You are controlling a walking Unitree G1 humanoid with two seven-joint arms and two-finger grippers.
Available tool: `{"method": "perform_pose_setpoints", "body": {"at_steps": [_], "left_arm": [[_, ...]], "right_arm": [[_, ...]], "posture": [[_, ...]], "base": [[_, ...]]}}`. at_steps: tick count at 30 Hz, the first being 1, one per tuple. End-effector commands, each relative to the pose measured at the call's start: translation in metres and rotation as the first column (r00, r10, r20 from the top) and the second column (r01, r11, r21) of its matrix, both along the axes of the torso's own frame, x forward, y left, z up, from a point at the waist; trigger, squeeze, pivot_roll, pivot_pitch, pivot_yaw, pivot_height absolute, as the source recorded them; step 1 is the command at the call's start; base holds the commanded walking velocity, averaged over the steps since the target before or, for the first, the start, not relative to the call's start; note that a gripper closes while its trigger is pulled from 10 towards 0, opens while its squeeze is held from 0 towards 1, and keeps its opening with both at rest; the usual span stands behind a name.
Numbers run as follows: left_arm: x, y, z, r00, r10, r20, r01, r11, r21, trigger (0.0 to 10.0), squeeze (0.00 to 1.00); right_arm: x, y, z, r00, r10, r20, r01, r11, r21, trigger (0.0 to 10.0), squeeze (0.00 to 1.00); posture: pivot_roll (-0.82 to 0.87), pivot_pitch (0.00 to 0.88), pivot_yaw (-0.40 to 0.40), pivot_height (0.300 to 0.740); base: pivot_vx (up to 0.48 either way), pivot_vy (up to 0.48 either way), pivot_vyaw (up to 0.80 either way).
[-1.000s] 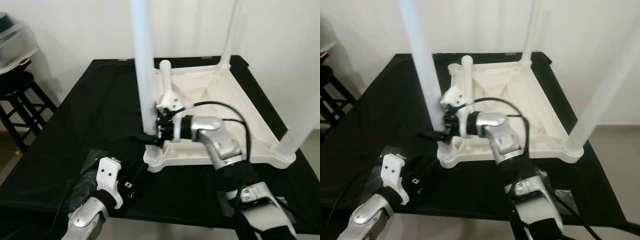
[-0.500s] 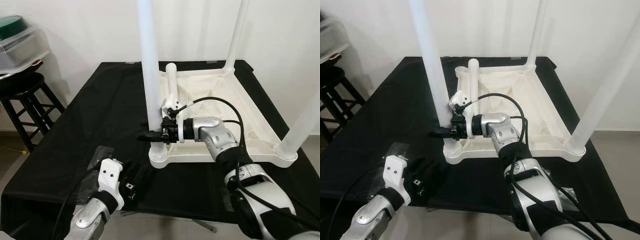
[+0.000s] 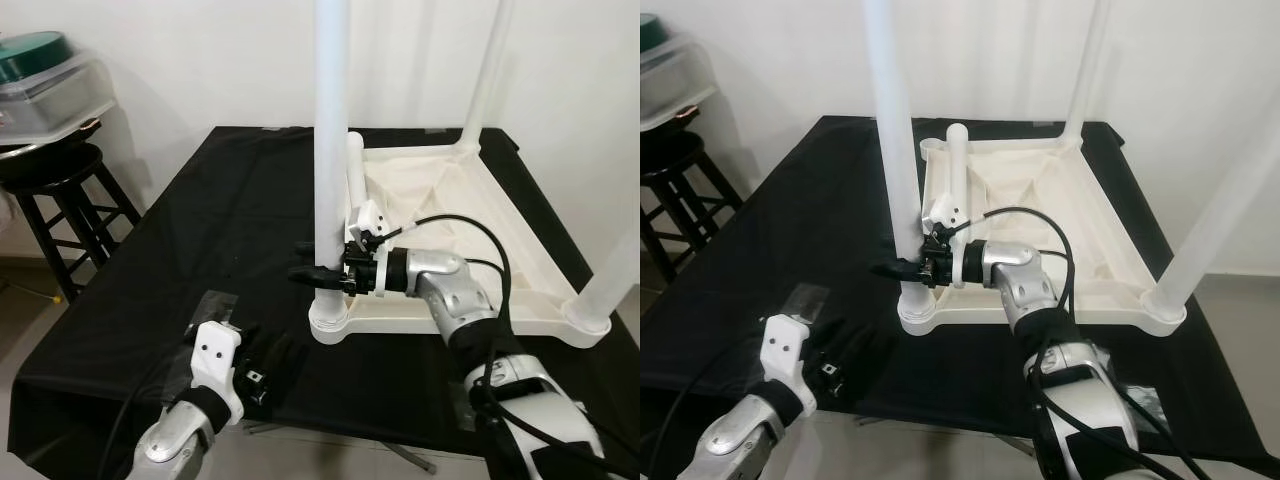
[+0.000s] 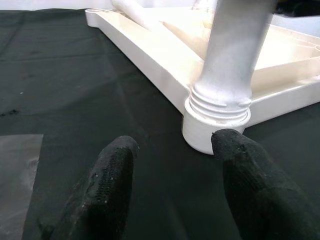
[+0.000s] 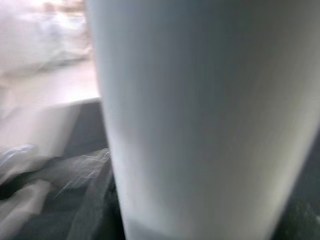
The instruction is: Building children table
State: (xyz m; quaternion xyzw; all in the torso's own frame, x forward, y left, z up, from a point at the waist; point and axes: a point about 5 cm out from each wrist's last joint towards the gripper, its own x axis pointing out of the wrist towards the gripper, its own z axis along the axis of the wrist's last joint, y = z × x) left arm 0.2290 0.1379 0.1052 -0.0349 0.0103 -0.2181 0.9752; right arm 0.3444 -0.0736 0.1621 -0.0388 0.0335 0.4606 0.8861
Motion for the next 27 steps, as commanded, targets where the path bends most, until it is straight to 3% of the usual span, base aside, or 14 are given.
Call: {"method": "perform_pose_setpoints", "body": {"at_steps": [1, 5, 11, 12, 13, 14, 15, 16, 19, 21, 22, 24, 25, 27], "left_arm": [[0.000, 0.002, 0.004, 1.000, -0.008, 0.007, 0.008, 1.000, 0.007, 10.0, 0.00], [0.000, 0.003, 0.004, 1.000, -0.014, 0.003, 0.014, 1.000, 0.010, 10.0, 0.00], [0.000, 0.003, 0.003, 1.000, -0.024, -0.004, 0.024, 1.000, 0.007, 10.0, 0.00], [0.000, 0.003, 0.003, 1.000, -0.022, -0.003, 0.022, 1.000, 0.009, 10.0, 0.00], [0.000, 0.003, 0.003, 1.000, -0.022, -0.003, 0.022, 1.000, 0.009, 10.0, 0.00], [0.000, 0.003, 0.003, 1.000, -0.020, -0.001, 0.020, 1.000, 0.011, 10.0, 0.00], [0.000, 0.003, 0.004, 1.000, -0.019, -0.001, 0.019, 1.000, 0.012, 10.0, 0.00], [0.000, 0.003, 0.004, 1.000, -0.019, -0.001, 0.019, 1.000, 0.012, 10.0, 0.00], [0.000, 0.003, 0.003, 1.000, -0.020, -0.002, 0.020, 1.000, 0.012, 10.0, 0.00], [0.000, 0.002, 0.003, 1.000, -0.021, -0.003, 0.021, 1.000, 0.010, 10.0, 0.00], [0.000, 0.002, 0.003, 1.000, -0.021, -0.003, 0.021, 1.000, 0.010, 10.0, 0.00], [0.001, 0.001, 0.003, 1.000, -0.021, -0.003, 0.021, 1.000, 0.009, 10.0, 0.00], [0.001, 0.001, 0.003, 1.000, -0.020, -0.002, 0.021, 1.000, 0.008, 10.0, 0.00], [0.002, 0.001, 0.003, 1.000, -0.020, -0.001, 0.020, 1.000, 0.009, 10.0, 0.00]], "right_arm": [[-0.017, -0.007, -0.051, 0.908, -0.396, -0.135, 0.368, 0.910, -0.192, 0.0, 0.00], [-0.034, 0.003, -0.044, 0.897, -0.435, -0.075, 0.414, 0.887, -0.203, 0.0, 0.00], [-0.016, 0.012, -0.033, 0.904, -0.416, -0.093, 0.401, 0.904, -0.149, 0.0, 0.00], [-0.015, 0.019, -0.028, 0.913, -0.399, -0.082, 0.386, 0.912, -0.139, 2.9, 0.00], [-0.015, 0.019, -0.028, 0.913, -0.399, -0.082, 0.386, 0.912, -0.139, 2.9, 0.00], [-0.015, 0.023, -0.025, 0.919, -0.387, -0.076, 0.376, 0.917, -0.131, 10.0, 0.00], [-0.013, 0.026, -0.019, 0.933, -0.350, -0.086, 0.343, 0.935, -0.087, 10.0, 0.00], [-0.015, 0.029, -0.012, 0.940, -0.332, -0.083, 0.327, 0.943, -0.063, 10.0, 1.00], [-0.012, 0.032, 0.008, 0.962, -0.263, -0.072, 0.266, 0.964, 0.034, 10.0, 1.00], [-0.015, 0.032, 0.035, 1.000, -0.017, -0.007, 0.017, 0.994, 0.108, 10.0, 1.00], [-0.015, 0.032, 0.035, 1.000, -0.017, -0.007, 0.017, 0.994, 0.108, 10.0, 1.00], [-0.019, 0.023, 0.044, 0.971, 0.231, 0.060, -0.232, 0.972, 0.026, 10.0, 0.98], [-0.020, 0.017, 0.044, 0.946, 0.313, 0.087, -0.312, 0.950, -0.033, 10.0, 0.00], [-0.019, 0.011, 0.041, 0.922, 0.380, 0.073, -0.374, 0.924, -0.082, 10.0, 0.00]], "posture": [[-0.01, 0.071, 0.067, 0.740], [-0.03, 0.061, 0.080, 0.740], [0.00, 0.062, 0.074, 0.740], [0.00, 0.062, 0.072, 0.740], [0.00, 0.062, 0.072, 0.740], [0.00, 0.062, 0.072, 0.740], [0.00, 0.060, 0.073, 0.740], [0.00, 0.061, 0.073, 0.740], [0.00, 0.058, 0.071, 0.740], [0.00, 0.055, 0.069, 0.740], [0.00, 0.055, 0.069, 0.740], [0.01, 0.054, 0.065, 0.740], [0.01, 0.051, 0.062, 0.740], [0.01, 0.051, 0.062, 0.740]], "base": [[0.000, 0.000, 0.00], [0.000, 0.000, 0.00], [0.000, 0.000, 0.00], [0.000, 0.000, 0.00], [0.000, 0.000, 0.00], [0.000, 0.000, 0.00], [0.000, 0.000, 0.00], [0.000, 0.000, 0.00], [0.000, 0.000, 0.00], [0.000, 0.000, 0.00], [0.000, 0.000, 0.00], [0.000, 0.000, 0.00], [0.000, 0.000, 0.00], [0.000, 0.000, 0.00]]}}
